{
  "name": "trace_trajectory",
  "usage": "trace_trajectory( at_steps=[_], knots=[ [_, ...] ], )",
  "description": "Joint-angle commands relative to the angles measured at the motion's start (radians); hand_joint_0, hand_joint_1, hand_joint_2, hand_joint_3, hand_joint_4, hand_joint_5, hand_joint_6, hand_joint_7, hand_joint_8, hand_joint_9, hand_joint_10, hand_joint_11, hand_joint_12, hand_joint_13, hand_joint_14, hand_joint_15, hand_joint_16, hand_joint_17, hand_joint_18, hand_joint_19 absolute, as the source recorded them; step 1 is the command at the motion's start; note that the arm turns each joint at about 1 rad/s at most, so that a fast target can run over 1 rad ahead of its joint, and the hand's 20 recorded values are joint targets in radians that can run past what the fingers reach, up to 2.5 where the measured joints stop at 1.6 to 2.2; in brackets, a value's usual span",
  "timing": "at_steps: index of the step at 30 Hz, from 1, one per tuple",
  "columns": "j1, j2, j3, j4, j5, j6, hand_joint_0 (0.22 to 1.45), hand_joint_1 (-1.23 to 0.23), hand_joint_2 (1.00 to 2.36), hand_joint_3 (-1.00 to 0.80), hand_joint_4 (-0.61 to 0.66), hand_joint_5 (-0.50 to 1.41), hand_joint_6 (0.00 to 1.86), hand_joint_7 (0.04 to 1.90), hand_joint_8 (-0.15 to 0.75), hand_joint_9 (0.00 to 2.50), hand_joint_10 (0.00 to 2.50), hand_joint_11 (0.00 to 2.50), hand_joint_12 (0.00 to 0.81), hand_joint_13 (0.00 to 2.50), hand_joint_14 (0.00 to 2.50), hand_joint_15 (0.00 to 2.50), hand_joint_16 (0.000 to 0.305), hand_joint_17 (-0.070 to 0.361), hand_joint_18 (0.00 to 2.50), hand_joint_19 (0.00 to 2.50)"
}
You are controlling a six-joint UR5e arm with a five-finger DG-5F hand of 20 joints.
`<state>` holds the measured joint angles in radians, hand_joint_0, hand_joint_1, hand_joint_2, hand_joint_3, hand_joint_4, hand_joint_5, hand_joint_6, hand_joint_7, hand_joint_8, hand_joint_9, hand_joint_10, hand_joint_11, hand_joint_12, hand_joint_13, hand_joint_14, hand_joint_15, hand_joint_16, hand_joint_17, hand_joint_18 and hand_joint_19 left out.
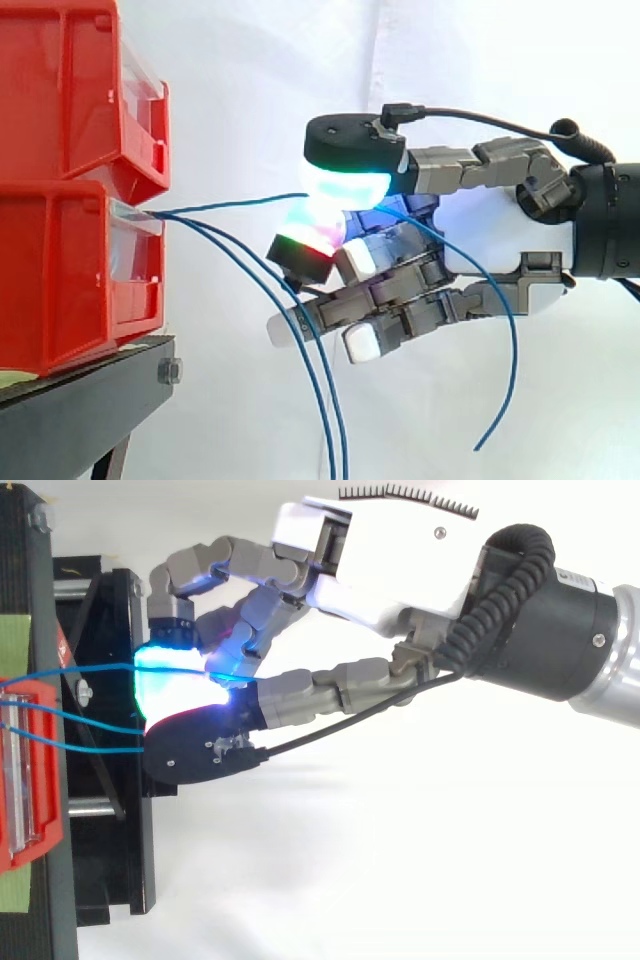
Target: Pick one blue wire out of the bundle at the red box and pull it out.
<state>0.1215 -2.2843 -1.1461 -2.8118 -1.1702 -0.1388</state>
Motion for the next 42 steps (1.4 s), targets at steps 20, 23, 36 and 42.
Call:
trace_trajectory(
  at_steps=[20,23,36,42],
  knots=[
    [-0.005,0.0,0.035,-0.063,0.004,-0.047,0.55,-0.45,1.02,-0.31,0.37,-0.03,0.56,1.37,0.403,1.11,0.01,0.47,0.471,0.69,0.01,0.26,0.066,0.148,0.89,0.52],
    [-0.006,0.0,0.035,-0.063,0.004,-0.047,0.57,-0.45,1.02,-0.28,0.38,-0.02,0.52,1.45,0.4,1.13,0.02,0.48,0.465,0.71,0.01,0.27,0.065,0.146,0.91,0.53],
    [-0.005,-0.001,0.035,-0.064,0.004,-0.05,0.57,-0.66,1.03,-0.12,0.39,0.01,0.54,1.53,0.423,1.24,0.02,0.53,0.464,0.79,0.01,0.28,0.063,0.142,0.96,0.52],
    [-0.005,0.0,0.035,-0.064,0.007,-0.048,0.55,-0.57,1.02,-0.28,0.42,0.03,0.5,1.49,0.394,1.27,0.01,0.36,0.453,0.83,0.01,0.25,0.062,0.139,0.99,0.53]
  ],
)
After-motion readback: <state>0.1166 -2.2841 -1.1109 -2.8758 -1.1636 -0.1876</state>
